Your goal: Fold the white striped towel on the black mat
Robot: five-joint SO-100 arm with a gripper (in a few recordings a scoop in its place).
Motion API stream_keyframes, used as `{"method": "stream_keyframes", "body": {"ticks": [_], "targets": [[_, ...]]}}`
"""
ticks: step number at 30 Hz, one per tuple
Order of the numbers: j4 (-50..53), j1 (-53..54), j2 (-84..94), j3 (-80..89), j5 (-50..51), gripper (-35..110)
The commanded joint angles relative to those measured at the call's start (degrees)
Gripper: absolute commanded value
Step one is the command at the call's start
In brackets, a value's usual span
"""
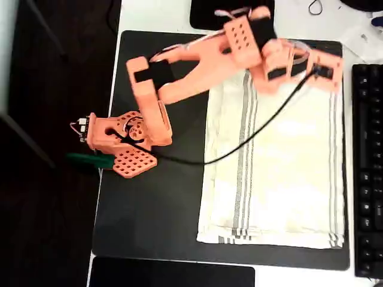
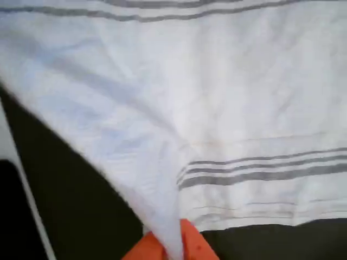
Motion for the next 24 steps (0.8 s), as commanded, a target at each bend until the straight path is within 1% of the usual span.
{"method": "stream_keyframes", "body": {"ticks": [1,6,12,14,17,20,24], "targets": [[0.8,8.0,4.6,0.6,-4.3,0],[1.4,19.9,5.1,1.6,-12.5,0],[2.0,30.8,1.1,-2.0,-19.9,0],[1.7,33.6,-0.6,-2.5,-21.5,0],[-1.7,37.0,-3.5,-2.9,-23.0,0],[-2.6,39.6,-5.6,-3.6,-25.0,0],[-7.0,42.1,-7.5,-1.6,-27.1,0]]}}
